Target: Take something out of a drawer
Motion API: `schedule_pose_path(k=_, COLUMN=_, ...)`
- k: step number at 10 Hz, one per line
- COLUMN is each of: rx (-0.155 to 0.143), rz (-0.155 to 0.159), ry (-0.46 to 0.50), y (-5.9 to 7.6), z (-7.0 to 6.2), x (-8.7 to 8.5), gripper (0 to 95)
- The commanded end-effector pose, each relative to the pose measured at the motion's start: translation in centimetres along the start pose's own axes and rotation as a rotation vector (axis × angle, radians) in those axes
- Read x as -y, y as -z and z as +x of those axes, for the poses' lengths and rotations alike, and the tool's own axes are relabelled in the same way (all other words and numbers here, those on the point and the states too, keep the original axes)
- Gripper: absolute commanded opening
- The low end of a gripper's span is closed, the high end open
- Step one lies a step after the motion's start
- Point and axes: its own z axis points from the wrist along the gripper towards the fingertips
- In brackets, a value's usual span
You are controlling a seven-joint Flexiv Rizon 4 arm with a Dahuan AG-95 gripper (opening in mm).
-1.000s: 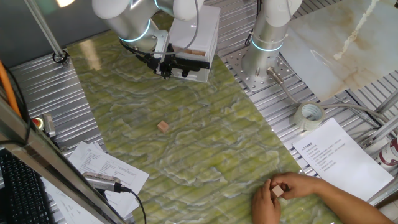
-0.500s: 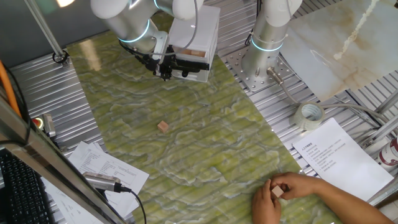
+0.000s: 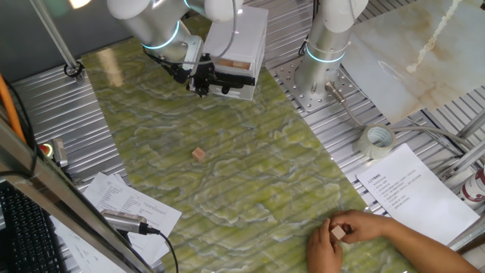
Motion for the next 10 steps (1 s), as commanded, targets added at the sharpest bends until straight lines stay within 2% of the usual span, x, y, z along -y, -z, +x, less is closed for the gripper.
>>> schedule_pose_path(k=1, rx=0.04, rz=-0.034, ry=0.021, y=0.26, z=0.26, x=-0.43, gripper=38.0)
schedule_pose_path(k=2, rx=0.053, rz=-0.047, ry=0.029, y=0.35, z=0.31, x=-0.61, gripper=38.0)
schedule_pose_path(k=3, rx=0.054, rz=-0.049, ry=0.029, y=0.45, z=0.43, x=-0.77, gripper=38.0)
schedule_pose_path(k=5, rx=0.053, rz=-0.043, ry=0.016, y=0.53, z=0.53, x=-0.95, gripper=38.0)
schedule_pose_path(k=7, rx=0.066, rz=-0.027, ry=0.014, y=0.56, z=0.58, x=-1.03, gripper=38.0)
schedule_pose_path(k=10, rx=0.062, rz=-0.014, ry=0.005, y=0.57, z=0.72, x=-1.02, gripper=38.0)
